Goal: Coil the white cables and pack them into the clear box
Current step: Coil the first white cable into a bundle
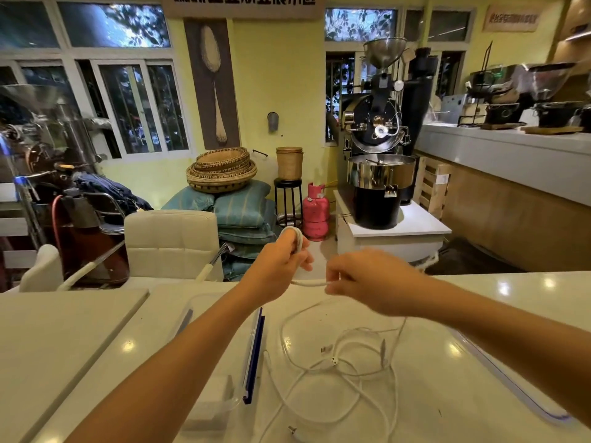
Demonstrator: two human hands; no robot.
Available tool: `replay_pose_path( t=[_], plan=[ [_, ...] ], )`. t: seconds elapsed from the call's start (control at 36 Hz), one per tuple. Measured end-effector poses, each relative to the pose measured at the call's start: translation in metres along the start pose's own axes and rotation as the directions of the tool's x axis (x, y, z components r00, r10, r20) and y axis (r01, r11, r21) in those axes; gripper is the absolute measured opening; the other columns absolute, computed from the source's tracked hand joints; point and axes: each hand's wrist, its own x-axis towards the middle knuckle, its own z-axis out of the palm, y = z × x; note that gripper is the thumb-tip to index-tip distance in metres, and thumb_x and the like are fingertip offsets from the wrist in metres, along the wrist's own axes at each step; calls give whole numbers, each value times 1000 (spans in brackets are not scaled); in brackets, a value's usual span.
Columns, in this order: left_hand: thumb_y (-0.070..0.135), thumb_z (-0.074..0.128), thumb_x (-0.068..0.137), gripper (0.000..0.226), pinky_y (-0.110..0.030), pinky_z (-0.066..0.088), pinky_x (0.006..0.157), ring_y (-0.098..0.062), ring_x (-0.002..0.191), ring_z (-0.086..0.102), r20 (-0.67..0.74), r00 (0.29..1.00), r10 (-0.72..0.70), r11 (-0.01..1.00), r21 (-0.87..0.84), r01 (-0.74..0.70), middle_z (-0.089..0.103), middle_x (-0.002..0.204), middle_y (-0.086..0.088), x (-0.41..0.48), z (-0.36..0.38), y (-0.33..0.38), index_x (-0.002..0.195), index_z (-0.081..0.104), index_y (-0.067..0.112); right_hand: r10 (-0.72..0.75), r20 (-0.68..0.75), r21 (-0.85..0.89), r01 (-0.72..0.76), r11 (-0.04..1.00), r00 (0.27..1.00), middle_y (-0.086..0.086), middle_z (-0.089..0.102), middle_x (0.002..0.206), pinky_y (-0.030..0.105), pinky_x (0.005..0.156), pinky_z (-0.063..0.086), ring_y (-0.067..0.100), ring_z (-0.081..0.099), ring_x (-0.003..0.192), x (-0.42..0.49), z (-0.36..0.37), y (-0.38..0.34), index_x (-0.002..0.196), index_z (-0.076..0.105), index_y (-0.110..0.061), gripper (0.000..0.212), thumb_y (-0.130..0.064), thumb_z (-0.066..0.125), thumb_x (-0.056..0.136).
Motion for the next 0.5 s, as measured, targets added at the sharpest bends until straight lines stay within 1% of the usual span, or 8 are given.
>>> replay_pose_path(
  t=[0.06, 0.08, 0.17, 0.25, 0.31, 0.39, 0.44, 0.5],
  plan=[
    [9, 38, 96, 15, -20, 46, 73, -9, 71, 59, 18, 1000, -16, 1000, -15, 16, 61, 77, 0, -5, 4, 2, 96, 47, -3, -39, -86, -124, 28, 992, 996, -10, 43, 67, 24, 64, 42, 11, 47, 70, 0, -15, 0, 97, 58, -18, 21, -34, 45, 93],
    [11, 36, 97, 17, -27, 48, 78, -8, 69, 59, 33, 999, -21, 999, -37, 22, 60, 74, 1, -7, 6, 3, 95, 47, -3, -61, -125, -163, 40, 986, 990, -10, 45, 68, 27, 70, 47, 12, 50, 72, 0, -22, 0, 97, 59, -18, 22, -35, 45, 93],
    [14, 31, 99, 25, -37, 49, 80, -5, 61, 59, 23, 1000, 7, 993, -119, -4, 60, 71, 1, -14, 11, 5, 80, 46, 6, -119, -212, -194, 77, 978, 970, -6, 52, 78, 31, 81, 52, 13, 55, 80, 5, -37, 5, 99, 62, -15, 27, -35, 47, 90],
    [17, 26, 99, 32, -21, 47, 69, 0, 56, 57, -27, 999, 33, 983, -180, -37, 60, 69, 1, -21, 17, 8, 76, 47, 10, -181, -290, -179, 133, 975, 940, -7, 50, 76, 29, 81, 49, 11, 51, 78, 14, -46, 16, 97, 66, -10, 27, -32, 52, 88],
    [17, 25, 99, 34, -11, 43, 62, 1, 55, 56, -43, 998, 44, 975, -216, -52, 60, 69, 0, -27, 22, 13, 75, 48, 12, -190, -339, -127, 155, 980, 921, -11, 46, 68, 26, 74, 46, 7, 46, 69, 22, -49, 24, 92, 67, -8, 25, -30, 57, 85],
    [15, 28, 98, 31, -11, 44, 62, 1, 58, 57, -29, 997, 77, 969, -234, -82, 60, 71, 2, -33, 27, 19, 74, 47, 16, -142, -388, 63, 179, 982, 911, -12, 47, 68, 16, 63, 38, 2, 43, 65, 30, -49, 34, 81, 66, -12, 14, -26, 64, 81],
    [13, 30, 98, 28, -11, 44, 63, 2, 59, 58, -23, 995, 95, 965, -245, -98, 60, 71, 5, -36, 29, 24, 75, 46, 18, -117, -383, 195, 205, 959, 916, -5, 52, 70, 17, 65, 38, 9, 47, 68, 34, -49, 39, 74, 62, -17, 8, -23, 65, 79],
    [12, 30, 98, 28, -11, 45, 64, 1, 60, 59, -27, 993, 116, 954, -276, -119, 61, 71, 7, -38, 30, 27, 77, 47, 20, -100, -379, 292, 222, 930, 920, 9, 57, 75, 19, 66, 40, 17, 49, 73, 38, -47, 43, 74, 62, -14, 8, -20, 65, 78]
  ],
)
